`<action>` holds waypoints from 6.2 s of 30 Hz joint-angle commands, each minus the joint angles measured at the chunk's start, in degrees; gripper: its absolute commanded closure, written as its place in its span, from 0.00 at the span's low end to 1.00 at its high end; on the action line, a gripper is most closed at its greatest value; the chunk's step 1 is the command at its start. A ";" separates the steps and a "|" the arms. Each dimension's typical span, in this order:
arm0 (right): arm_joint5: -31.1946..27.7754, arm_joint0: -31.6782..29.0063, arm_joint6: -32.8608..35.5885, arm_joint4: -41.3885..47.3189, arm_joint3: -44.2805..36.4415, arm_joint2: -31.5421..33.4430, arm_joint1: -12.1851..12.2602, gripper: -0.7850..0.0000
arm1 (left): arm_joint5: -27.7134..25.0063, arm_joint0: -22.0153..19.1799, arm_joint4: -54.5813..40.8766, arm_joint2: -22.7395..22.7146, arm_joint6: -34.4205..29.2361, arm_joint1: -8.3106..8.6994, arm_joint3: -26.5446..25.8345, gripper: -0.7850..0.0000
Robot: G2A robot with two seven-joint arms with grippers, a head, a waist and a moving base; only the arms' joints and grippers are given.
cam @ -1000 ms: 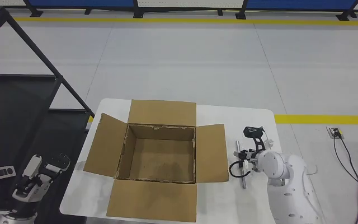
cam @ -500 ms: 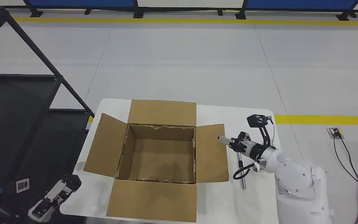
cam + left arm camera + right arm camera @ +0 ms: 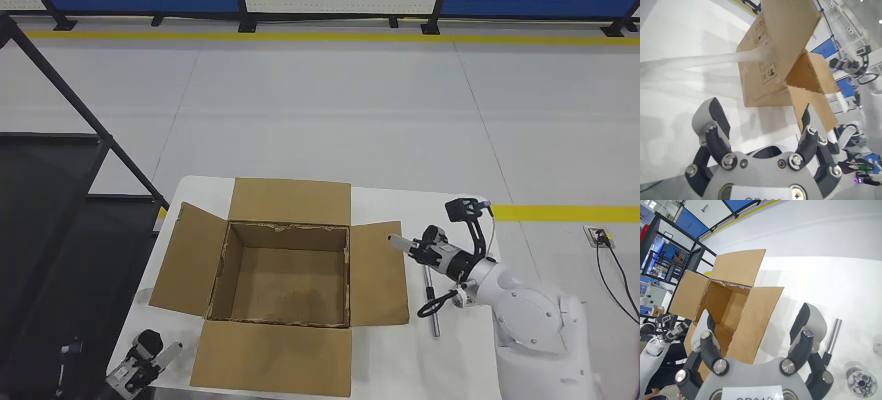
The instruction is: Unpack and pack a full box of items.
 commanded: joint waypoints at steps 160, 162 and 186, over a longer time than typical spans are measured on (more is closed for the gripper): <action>15.52 7.94 11.24 -23.55 22.04 -16.64 10.39 0.61 | 1.14 4.05 13.49 -0.83 30.07 2.43 -11.23 0.00; 15.83 8.11 10.96 -23.74 22.37 -16.83 10.38 0.62 | 0.91 4.07 12.99 -0.98 29.67 2.46 -11.18 0.00; 16.08 11.01 10.13 -22.38 29.13 -19.00 10.08 0.76 | 0.91 4.18 13.14 -1.10 29.21 2.46 -11.02 0.00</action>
